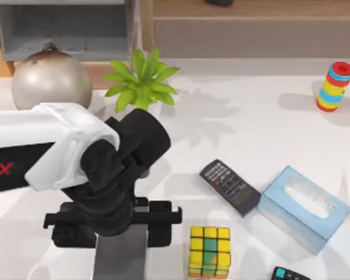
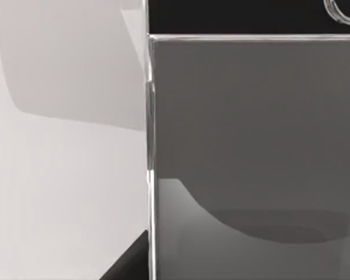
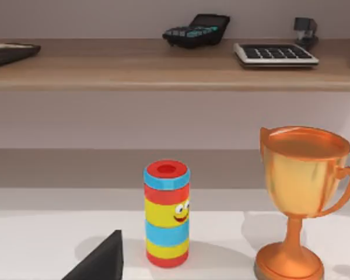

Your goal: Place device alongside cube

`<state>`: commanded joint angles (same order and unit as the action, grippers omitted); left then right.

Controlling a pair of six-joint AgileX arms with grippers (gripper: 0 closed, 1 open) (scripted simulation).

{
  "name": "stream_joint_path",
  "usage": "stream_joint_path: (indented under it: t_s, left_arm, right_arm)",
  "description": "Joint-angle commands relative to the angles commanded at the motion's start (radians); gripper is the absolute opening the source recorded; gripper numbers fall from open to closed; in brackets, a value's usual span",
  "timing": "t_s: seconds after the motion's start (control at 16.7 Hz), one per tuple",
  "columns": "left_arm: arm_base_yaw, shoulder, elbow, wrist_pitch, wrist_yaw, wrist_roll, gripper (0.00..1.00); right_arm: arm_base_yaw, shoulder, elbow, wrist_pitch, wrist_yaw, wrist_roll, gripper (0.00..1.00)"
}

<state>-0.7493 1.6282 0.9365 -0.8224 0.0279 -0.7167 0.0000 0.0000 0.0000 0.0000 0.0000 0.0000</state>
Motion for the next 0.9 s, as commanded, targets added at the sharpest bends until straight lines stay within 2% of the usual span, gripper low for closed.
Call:
stream_joint_path:
  t_s: [0.24, 0.54, 0.9]
  left_arm:
    - [0.010, 0.031, -0.039, 0.025, -0.034, -0.002, 0.00]
    - [0.010, 0.034, -0.042, 0.026, -0.035, -0.003, 0.00]
    - [0.010, 0.034, -0.042, 0.026, -0.035, -0.003, 0.45]
  right_arm:
    - [0.000, 0.000, 0.000, 0.000, 0.000, 0.000, 1.00]
    - [0.000, 0.000, 0.000, 0.000, 0.000, 0.000, 1.00]
    - [0.000, 0.000, 0.000, 0.000, 0.000, 0.000, 1.00]
